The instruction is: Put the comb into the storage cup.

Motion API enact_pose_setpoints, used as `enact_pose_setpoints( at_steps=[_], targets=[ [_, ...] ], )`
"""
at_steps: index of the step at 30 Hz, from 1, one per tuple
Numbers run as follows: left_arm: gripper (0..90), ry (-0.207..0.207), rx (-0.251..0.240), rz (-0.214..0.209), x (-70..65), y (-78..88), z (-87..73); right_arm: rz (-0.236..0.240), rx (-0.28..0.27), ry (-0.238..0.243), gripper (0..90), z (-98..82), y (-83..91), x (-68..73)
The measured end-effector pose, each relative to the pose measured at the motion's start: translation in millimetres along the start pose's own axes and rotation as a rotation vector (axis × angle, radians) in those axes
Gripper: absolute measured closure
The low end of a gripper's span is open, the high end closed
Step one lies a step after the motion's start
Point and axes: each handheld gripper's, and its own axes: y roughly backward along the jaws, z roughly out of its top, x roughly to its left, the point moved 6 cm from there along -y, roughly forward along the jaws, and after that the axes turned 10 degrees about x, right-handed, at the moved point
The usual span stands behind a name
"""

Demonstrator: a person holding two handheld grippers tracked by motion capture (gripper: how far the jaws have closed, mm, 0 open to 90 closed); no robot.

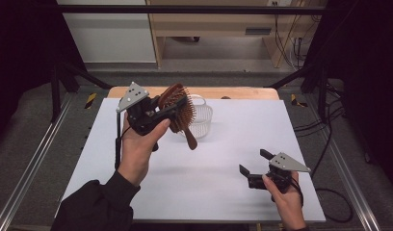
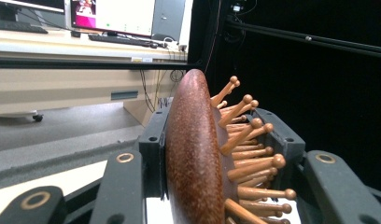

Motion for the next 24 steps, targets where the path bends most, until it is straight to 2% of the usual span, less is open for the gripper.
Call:
enact_pose_setpoints(
  at_steps=[10,16,24],
  targets=[
    [51.5,0.002,-0.009,0.013,8.0,-20.2,19.4,-0.003,-0.002,-0.006,4.4,-1.0,-1.5,-1.3],
    [51.5,-0.003,-0.010,0.033,18.3,-35.1,26.6,-0.003,-0.009,-0.018,4.5,-1.5,-1.6,-2.7],
    [51.5,0.018,-0.042,0.047,33.5,-48.7,34.6,-0.002,-0.009,-0.020,4.3,-2.1,-3.0,-3.2]
  ],
)
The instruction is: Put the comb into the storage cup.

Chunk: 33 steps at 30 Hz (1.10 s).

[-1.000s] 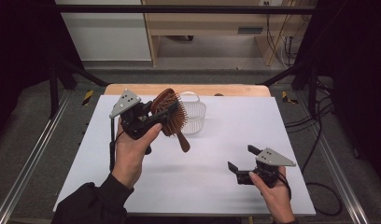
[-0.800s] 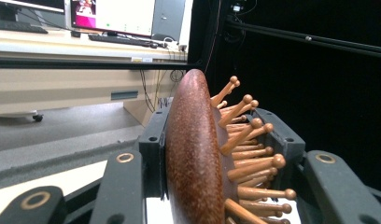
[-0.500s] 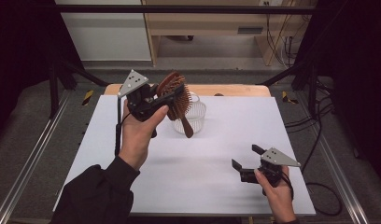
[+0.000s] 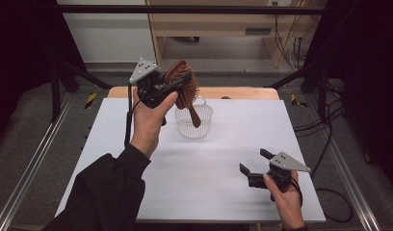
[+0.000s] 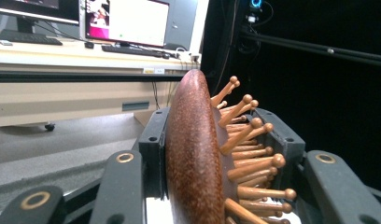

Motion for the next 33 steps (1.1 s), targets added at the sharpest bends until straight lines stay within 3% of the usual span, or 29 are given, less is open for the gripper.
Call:
enact_pose_setpoints(
  at_steps=[4,13,33],
  targets=[
    [51.5,0.001,-0.005,0.013,6.5,-6.3,1.8,-0.001,0.000,-0.002,4.2,-0.3,-1.2,-0.1],
    [51.5,-0.038,-0.010,0.042,16.5,-16.6,4.1,0.001,0.002,-0.004,3.9,-1.0,-2.0,-0.4],
    [51.4,-0.033,-0.017,0.059,28.7,-31.5,2.4,0.006,0.003,-0.008,3.8,-1.3,-3.5,-0.6]
  ],
)
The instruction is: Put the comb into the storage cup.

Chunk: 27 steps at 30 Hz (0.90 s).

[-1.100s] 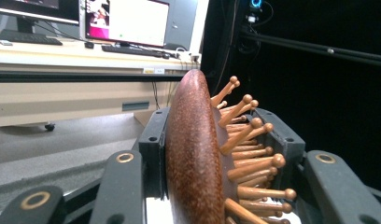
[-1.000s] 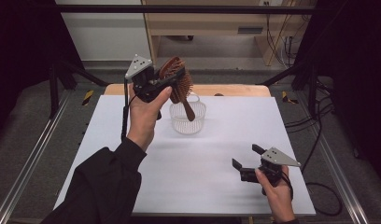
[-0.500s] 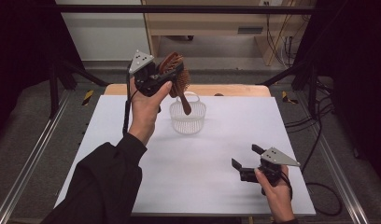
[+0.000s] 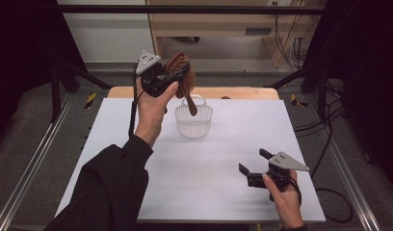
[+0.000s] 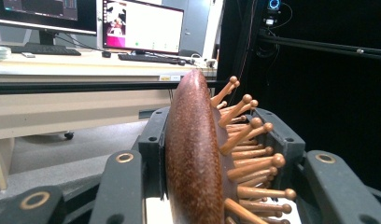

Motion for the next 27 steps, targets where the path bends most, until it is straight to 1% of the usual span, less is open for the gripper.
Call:
enact_pose_setpoints(
  at_steps=[9,21,27],
  targets=[
    [51.4,-0.004,0.005,0.004,0.5,-3.2,-0.9,0.004,0.001,-0.001,3.7,-0.1,0.0,-0.4],
    [51.4,0.005,0.008,0.004,1.1,-9.3,-3.4,0.006,-0.003,-0.011,3.7,0.1,-0.4,-0.7],
    [51.4,-0.002,0.013,0.008,0.8,-12.0,-6.2,0.006,-0.002,-0.012,3.7,0.0,-0.3,-1.0]
  ],
)
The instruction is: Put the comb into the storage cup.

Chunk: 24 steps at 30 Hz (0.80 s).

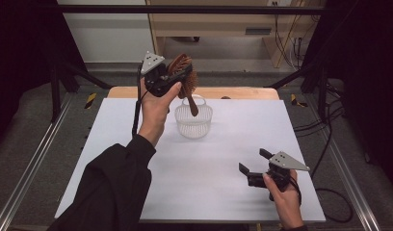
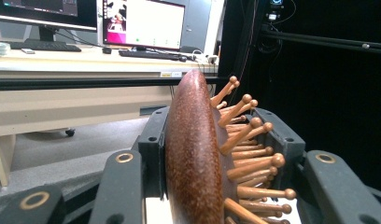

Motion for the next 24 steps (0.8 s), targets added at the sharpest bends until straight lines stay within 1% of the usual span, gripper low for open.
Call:
enact_pose_setpoints(
  at_steps=[9,12,14,19,24],
  targets=[
    [51.3,0.003,0.010,-0.007,-1.6,-9.5,-6.7,-0.001,0.000,-0.001,3.7,-0.2,-0.7,-0.2],
    [51.3,0.006,0.014,-0.003,-1.3,-13.1,-9.9,-0.001,0.003,-0.001,3.7,-0.7,-1.0,-0.7],
    [51.3,-0.002,0.016,-0.001,-1.5,-16.3,-12.7,0.005,0.003,-0.001,3.6,-0.7,-1.1,0.1],
    [51.2,0.010,0.023,-0.006,-1.8,-24.1,-19.6,0.005,0.004,-0.002,3.5,-1.0,-1.8,-0.2],
    [51.2,0.001,0.032,-0.011,-3.7,-29.1,-23.4,0.006,0.006,-0.002,3.5,-1.3,-2.2,-0.2]
  ],
)
